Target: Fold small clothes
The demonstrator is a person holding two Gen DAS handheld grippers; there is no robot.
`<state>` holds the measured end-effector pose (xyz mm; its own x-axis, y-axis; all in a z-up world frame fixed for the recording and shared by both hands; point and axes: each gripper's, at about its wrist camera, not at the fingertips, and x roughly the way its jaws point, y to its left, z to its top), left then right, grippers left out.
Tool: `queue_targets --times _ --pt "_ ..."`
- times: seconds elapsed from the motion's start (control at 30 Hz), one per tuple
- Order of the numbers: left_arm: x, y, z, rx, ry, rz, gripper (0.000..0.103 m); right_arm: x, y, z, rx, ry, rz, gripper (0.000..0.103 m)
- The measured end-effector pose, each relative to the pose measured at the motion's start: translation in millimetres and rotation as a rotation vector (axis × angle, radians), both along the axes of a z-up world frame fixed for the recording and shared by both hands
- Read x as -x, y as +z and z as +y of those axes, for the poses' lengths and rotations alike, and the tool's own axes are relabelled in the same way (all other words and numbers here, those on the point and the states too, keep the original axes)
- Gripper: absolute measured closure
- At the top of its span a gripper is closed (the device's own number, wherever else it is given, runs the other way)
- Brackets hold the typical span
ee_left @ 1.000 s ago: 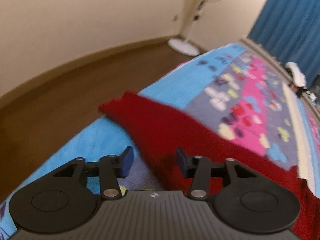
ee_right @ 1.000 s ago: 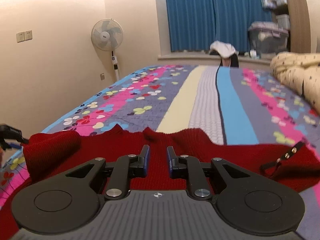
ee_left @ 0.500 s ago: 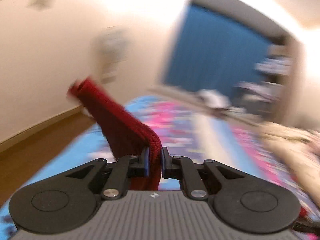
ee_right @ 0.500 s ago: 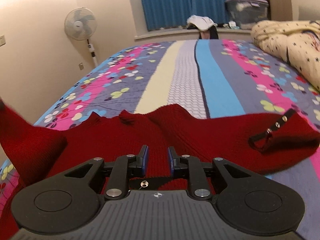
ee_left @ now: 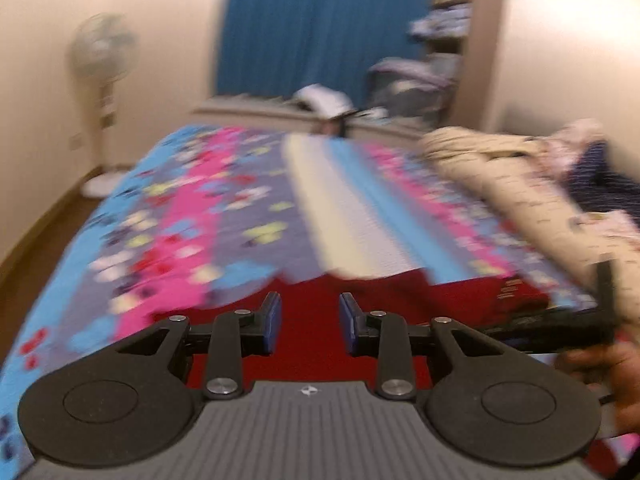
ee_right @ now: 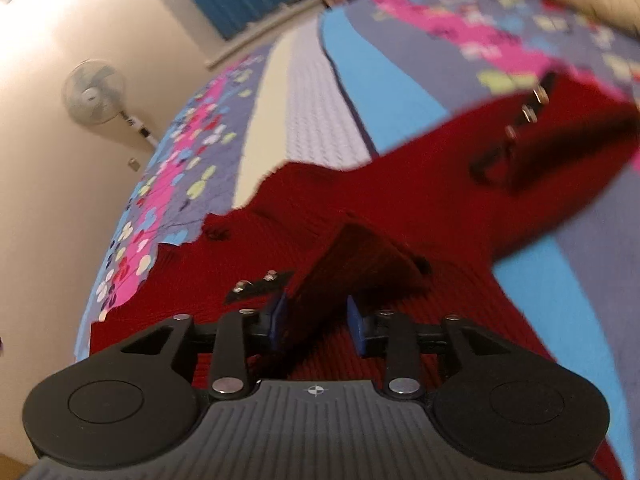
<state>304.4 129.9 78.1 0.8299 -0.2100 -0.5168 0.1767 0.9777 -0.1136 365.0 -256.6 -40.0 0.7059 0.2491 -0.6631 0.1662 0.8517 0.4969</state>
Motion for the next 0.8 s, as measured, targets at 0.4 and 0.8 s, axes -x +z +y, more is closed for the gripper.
queue_targets --times 0.4,0.8 --pt "-75 -65 94 0.115 0.308 0.267 0.062 15 6 -10 -0.114 -0.106 -0.021 0.053" --pt "-108 -104 90 0.193 0.336 0.341 0.051 -6 -16 -7 -0.121 -0.106 0.035 0.047"
